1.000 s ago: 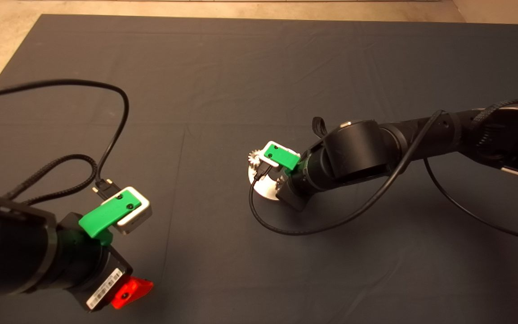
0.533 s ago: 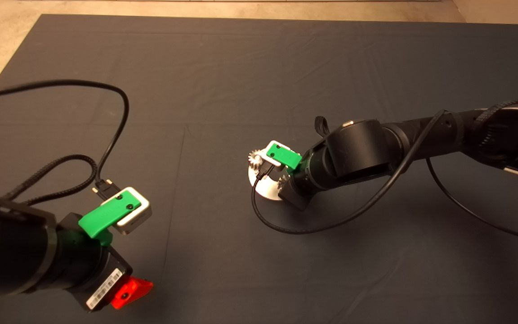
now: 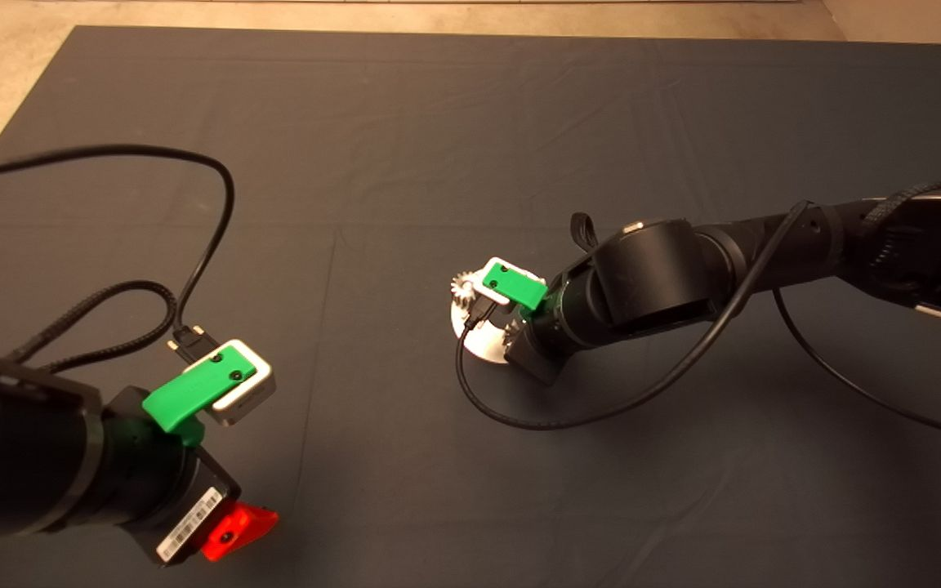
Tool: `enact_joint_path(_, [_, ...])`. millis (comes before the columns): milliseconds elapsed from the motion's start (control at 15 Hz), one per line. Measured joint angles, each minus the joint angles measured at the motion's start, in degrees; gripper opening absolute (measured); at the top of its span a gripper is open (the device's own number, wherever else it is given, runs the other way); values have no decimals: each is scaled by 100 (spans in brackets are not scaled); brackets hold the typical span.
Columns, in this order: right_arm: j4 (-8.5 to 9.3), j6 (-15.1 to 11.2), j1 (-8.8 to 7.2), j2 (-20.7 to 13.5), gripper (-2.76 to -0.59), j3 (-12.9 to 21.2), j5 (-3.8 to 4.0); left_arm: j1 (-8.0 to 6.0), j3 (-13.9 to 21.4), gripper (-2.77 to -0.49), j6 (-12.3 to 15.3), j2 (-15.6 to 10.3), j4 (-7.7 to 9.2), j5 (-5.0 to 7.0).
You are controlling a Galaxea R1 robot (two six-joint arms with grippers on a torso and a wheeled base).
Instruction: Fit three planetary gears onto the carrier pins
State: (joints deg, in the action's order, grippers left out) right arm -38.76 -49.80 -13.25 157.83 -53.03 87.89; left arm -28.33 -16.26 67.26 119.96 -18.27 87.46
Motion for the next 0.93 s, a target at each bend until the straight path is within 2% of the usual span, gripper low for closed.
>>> enact_joint_path(933, [-29,2,52,60,-234,-6,24,0,0,-49,-2,-30,0,0])
